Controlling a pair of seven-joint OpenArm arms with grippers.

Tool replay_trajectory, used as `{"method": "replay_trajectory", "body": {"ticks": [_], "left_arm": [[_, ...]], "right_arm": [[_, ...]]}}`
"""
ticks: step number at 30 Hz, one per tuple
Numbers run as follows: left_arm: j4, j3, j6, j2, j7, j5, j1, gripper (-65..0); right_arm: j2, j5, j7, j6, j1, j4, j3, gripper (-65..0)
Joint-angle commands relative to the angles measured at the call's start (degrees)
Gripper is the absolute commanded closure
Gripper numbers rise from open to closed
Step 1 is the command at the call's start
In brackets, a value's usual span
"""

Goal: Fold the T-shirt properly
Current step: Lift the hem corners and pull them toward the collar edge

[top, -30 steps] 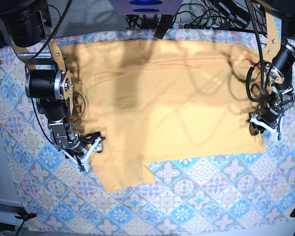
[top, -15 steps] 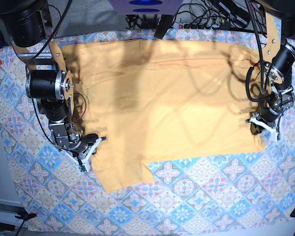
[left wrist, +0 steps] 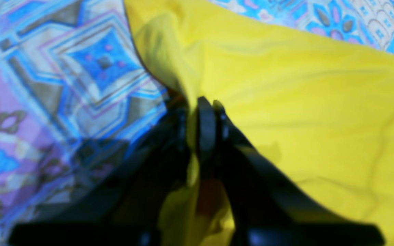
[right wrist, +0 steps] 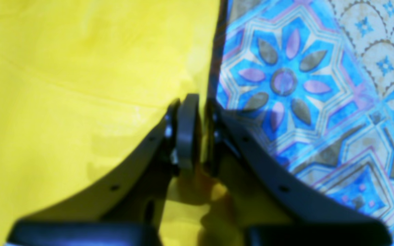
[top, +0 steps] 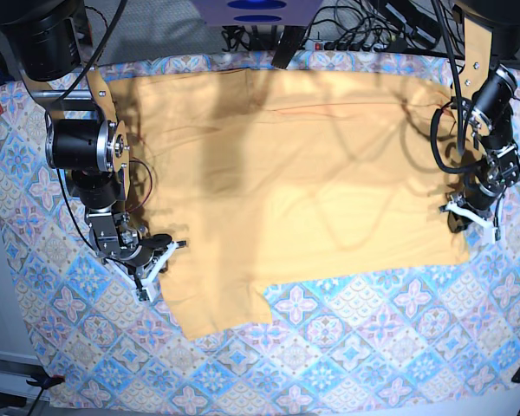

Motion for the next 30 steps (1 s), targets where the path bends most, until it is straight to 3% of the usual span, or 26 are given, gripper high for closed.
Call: {"method": "replay_trajectory", "body": {"ticks": [1, 7, 11, 18, 25, 28, 30], "left_arm": [[2.1, 0.0, 0.0, -1.4, -0.6, -0.9, -1.1, -3.0], [4.8, 0.0, 0.0, -1.0, -0.5, -2.3, 0.5, -3.0], [4.8, 0.0, 0.0, -1.4, -0.4, -3.7, 1.7, -3.0], [4.9, 0.0, 0.0, -1.4, -0.4, -3.8, 1.8, -3.0], [4.9, 0.0, 0.0, -2.4, -0.4, -3.9, 1.7, -3.0], [4.9, 0.0, 0.0, -2.7, -0.4, -7.7, 1.8, -3.0], [4.9, 0.0, 0.0, -4.7, 0.2, -11.1, 1.8, -3.0]], "right_arm": [[-1.3, -1.4, -6.3, 3.2, -1.0, -0.8, -0.1, -3.8], [-1.3, -1.2, -5.9, 2.9, -3.0, 3.7, 1.3, -3.8], [-1.2, -1.7, -6.8, -0.4, -7.1, 11.8, 5.7, -3.8], [-1.2, -1.8, -15.8, -1.0, -17.1, 36.3, 7.2, -3.8], [-1.2, -1.8, -24.7, -1.0, -20.7, 50.1, 7.5, -3.8], [-1.1, -1.8, -25.9, -1.0, -21.9, 53.7, 7.5, -3.8], [-0.5, -1.8, -26.3, -1.0, -22.5, 55.6, 7.5, -3.8]]}}
